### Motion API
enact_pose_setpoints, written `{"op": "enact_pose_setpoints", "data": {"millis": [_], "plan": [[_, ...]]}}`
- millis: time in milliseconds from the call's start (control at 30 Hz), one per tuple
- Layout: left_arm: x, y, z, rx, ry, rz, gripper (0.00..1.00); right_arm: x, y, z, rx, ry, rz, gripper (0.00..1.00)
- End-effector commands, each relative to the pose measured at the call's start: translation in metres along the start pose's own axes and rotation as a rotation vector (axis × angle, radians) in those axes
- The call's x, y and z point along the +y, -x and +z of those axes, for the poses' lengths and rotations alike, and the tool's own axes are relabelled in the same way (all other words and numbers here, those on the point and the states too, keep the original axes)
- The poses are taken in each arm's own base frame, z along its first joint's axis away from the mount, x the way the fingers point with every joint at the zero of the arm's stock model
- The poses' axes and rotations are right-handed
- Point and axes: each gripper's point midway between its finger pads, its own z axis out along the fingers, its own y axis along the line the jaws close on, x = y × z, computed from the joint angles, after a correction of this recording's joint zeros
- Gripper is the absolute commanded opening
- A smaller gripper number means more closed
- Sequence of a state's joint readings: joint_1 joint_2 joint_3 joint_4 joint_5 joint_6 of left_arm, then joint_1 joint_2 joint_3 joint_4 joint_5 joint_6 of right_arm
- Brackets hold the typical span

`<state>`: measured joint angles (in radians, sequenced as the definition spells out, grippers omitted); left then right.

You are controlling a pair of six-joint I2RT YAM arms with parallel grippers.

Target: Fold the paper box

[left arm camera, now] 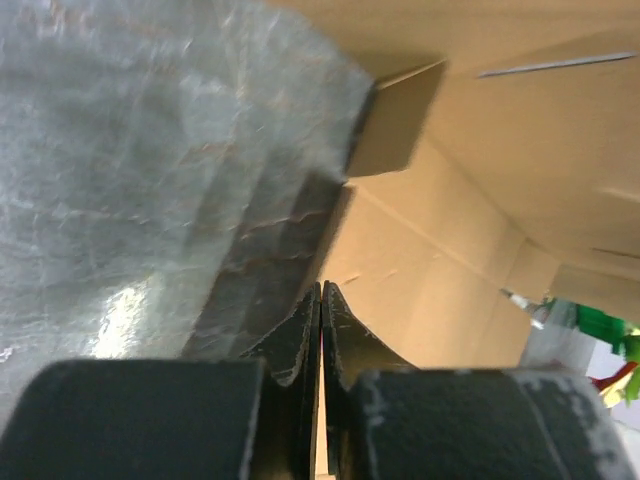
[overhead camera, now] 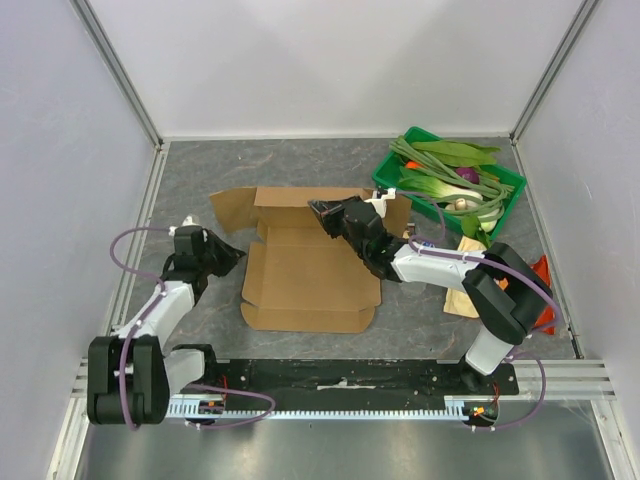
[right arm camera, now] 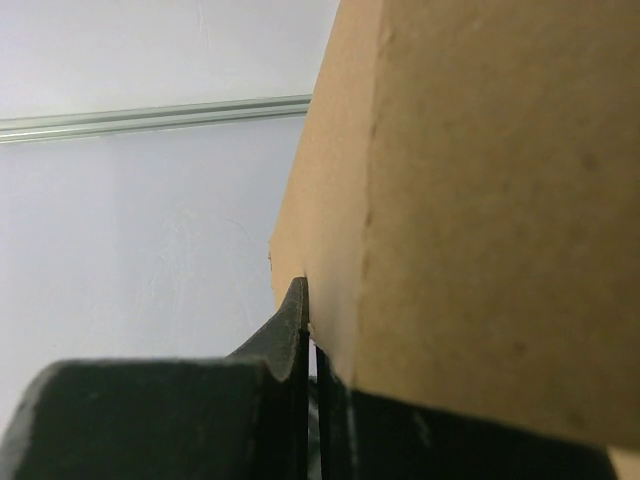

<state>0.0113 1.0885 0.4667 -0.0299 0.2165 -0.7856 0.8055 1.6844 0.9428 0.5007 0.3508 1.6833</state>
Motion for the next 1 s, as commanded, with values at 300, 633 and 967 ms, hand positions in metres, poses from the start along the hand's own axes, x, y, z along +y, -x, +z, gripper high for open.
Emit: {"op": "enact_pose_setpoints", "data": {"millis": [300,633,967], "plan": [[0.064,-0.026,0.023,0.057,0.26,-0.096,0.02,-0.043,0.001,0.003,-0.003,-0.095,-0.074,0.0],[-0.051,-0.015,-0.016,0.09,-0.192,-0.001,0.19,-0.038,0.001,0.004,-0.003,-0.087,-0.077,0.0],[0.051,-0.048,0.044,0.197,0.258,-0.077,0.02,-0.033,0.001,0.002,-0.002,-0.082,-0.076,0.0]]}}
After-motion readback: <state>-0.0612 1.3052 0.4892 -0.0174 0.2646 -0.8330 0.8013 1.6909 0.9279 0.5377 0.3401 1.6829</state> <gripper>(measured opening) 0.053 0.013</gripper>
